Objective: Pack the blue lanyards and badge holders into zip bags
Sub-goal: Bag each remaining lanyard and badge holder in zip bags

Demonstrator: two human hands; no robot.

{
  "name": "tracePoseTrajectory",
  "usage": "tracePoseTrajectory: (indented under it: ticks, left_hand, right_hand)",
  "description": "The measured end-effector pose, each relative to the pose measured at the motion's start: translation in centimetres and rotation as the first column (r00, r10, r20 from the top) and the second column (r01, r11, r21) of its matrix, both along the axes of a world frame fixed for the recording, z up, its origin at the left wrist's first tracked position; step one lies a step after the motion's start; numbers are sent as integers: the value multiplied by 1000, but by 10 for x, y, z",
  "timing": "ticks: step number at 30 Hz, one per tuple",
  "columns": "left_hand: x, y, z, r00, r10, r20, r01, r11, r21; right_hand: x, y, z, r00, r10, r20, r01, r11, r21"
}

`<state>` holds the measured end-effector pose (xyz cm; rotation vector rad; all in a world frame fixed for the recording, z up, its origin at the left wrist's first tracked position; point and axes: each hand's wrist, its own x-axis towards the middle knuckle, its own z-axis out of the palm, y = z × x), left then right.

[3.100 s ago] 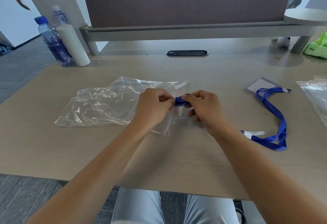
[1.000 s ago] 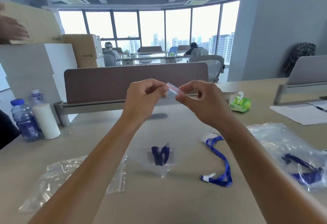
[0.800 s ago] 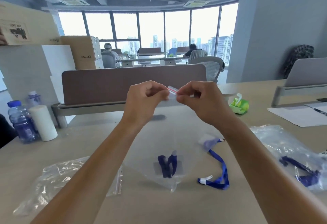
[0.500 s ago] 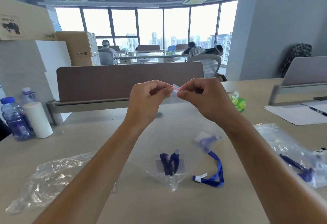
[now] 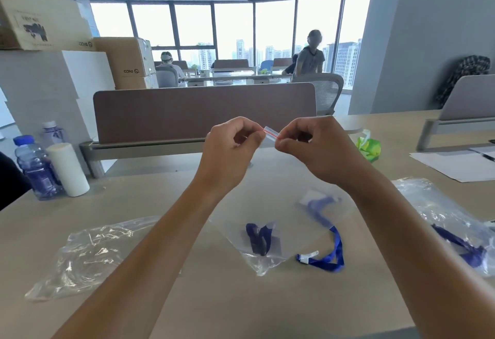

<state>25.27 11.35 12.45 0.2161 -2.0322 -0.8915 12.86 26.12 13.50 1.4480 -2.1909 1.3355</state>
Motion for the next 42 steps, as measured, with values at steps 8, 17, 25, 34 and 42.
tracePoseTrajectory:
  ticks: [8, 17, 25, 34, 42]
  left_hand:
    - [1, -2, -7, 1000, 7, 8, -6, 1000, -19]
    - [-8, -2, -17, 1000, -16, 23, 16, 999, 39]
    - [-13, -2, -17, 1000, -4, -10, 5, 992, 124]
    - [-18, -5, -8, 998, -15, -66, 31, 971, 239]
    - [-27, -3, -4, 997, 1, -80, 29, 929, 369]
  right_hand:
    - [1, -3, -8, 1000, 8, 23, -9, 1000, 15]
    - [-4, -3, -16, 999, -19, 32, 19, 1000, -4]
    - [-16, 2, -26, 992, -124, 38, 124, 992, -5]
    - [-45, 26, -39, 966, -190, 178, 201, 978, -49]
    - [-62, 38, -47, 943, -198, 266, 235, 966, -112]
